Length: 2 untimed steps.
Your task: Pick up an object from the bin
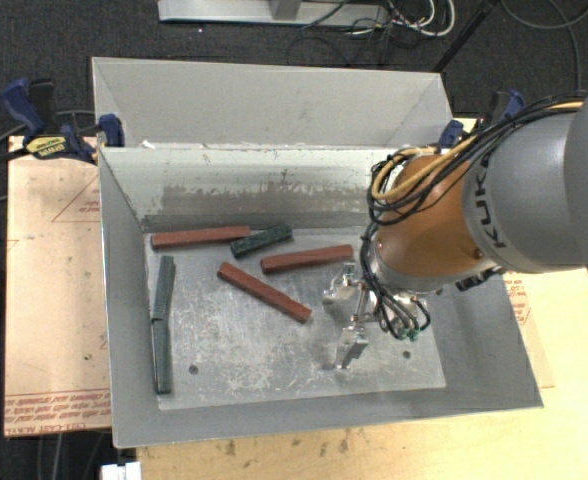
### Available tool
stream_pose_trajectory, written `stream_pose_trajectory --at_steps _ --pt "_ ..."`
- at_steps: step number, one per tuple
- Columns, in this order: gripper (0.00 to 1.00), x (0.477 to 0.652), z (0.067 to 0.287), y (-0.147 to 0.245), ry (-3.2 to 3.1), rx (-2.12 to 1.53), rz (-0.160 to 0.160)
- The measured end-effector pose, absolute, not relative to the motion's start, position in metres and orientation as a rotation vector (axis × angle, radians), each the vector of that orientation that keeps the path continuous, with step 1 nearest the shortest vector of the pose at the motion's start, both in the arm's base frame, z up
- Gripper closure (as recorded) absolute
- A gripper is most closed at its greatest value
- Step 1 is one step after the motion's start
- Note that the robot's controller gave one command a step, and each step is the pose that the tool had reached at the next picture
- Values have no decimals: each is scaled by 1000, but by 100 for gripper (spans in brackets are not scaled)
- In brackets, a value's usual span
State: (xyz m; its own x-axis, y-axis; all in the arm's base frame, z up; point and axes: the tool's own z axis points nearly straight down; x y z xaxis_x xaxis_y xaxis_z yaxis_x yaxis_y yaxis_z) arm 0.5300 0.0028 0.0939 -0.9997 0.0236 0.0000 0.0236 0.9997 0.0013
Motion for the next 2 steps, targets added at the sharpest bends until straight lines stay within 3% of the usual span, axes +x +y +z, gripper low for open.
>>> stream_pose_trajectory --at_steps 1,2 --pt "0 560 85 20 3136 -145 1" --pt "100 565 79 71 3123 -51 -2"
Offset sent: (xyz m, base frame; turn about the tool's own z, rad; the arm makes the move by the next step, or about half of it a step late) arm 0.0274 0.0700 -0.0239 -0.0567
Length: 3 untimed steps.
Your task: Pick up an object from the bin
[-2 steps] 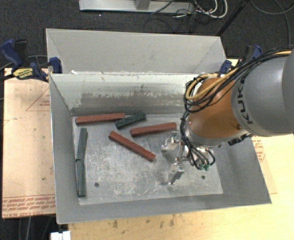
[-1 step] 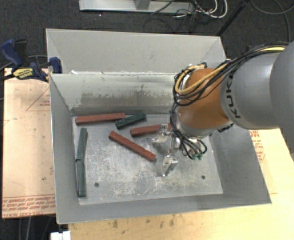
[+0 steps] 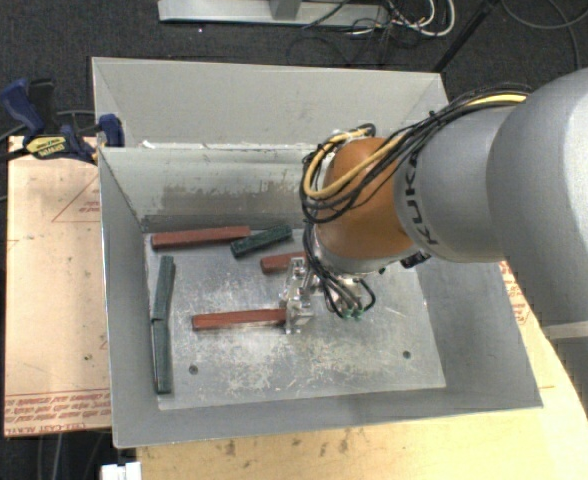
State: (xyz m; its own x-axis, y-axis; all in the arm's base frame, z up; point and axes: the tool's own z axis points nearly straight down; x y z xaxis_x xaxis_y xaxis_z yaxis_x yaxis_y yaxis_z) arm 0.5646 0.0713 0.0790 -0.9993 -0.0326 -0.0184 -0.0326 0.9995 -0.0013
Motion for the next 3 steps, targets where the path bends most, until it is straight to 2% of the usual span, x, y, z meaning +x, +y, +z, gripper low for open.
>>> stream_pose_trajectory --at_steps 1,2,3 --pt "100 565 79 71 3123 -51 -2" --pt "100 580 258 82 3129 -113 2" --pt "100 580 258 82 3128 -113 2"
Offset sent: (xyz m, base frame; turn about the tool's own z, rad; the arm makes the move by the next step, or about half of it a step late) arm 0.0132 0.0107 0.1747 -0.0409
